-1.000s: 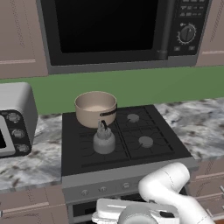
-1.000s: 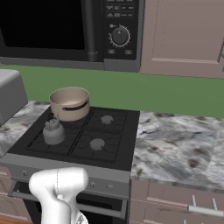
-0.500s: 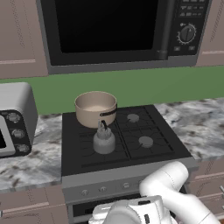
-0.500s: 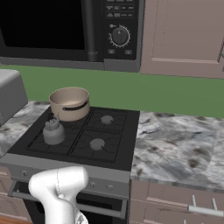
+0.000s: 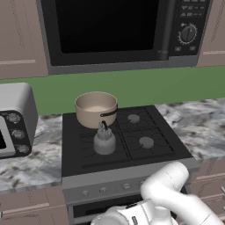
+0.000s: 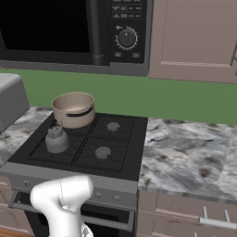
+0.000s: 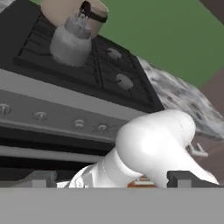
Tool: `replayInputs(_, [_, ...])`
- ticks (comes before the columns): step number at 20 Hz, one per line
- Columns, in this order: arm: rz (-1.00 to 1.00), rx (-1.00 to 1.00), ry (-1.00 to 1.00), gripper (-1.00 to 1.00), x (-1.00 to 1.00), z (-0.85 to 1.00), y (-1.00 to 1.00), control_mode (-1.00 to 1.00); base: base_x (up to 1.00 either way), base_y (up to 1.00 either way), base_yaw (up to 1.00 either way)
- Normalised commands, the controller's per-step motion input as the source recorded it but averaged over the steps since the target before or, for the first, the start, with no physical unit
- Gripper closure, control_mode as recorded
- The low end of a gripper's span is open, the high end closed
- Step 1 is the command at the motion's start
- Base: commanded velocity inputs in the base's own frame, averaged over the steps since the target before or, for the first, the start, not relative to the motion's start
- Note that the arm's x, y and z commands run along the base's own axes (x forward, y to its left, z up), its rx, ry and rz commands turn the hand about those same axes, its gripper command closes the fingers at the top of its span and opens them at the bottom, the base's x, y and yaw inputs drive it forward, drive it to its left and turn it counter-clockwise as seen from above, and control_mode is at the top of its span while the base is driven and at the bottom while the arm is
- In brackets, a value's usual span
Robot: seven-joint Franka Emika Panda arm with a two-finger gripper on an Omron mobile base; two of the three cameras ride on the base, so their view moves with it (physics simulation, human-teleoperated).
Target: Pick the kettle from the counter and place it on a stove burner. Then turn the burner on.
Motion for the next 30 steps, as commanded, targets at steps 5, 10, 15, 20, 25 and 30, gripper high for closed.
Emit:
replayInputs(5, [0.15,-0.14,-0.06,-1.00,0.12,-0.74,-0.04,-1.00,0.00,0.00,0.00])
replayInputs(10, [0.34,-0.05,-0.27,-1.00,0.10,-0.34,0.00,-1.00,0.00,0.00,0.00])
replayInputs(15, [0.45,-0.02,-0.31,-1.00,0.07,-0.20,-0.06,-1.00,0.00,0.00,0.00])
replayInputs(20, [0.31,0.03,-0.27,-1.00,0.04,-0.01,-0.41,-1.00,0.00,0.00,0.00])
replayInputs(25, [0.13,0.10,-0.03,-1.00,0.19,0.00,-0.19,-1.00,0.00,0.00,0.00])
replayInputs(30, [0.03,0.04,0.06,-1.00,0.18,0.00,0.02,-1.00,0.00,0.00,0.00])
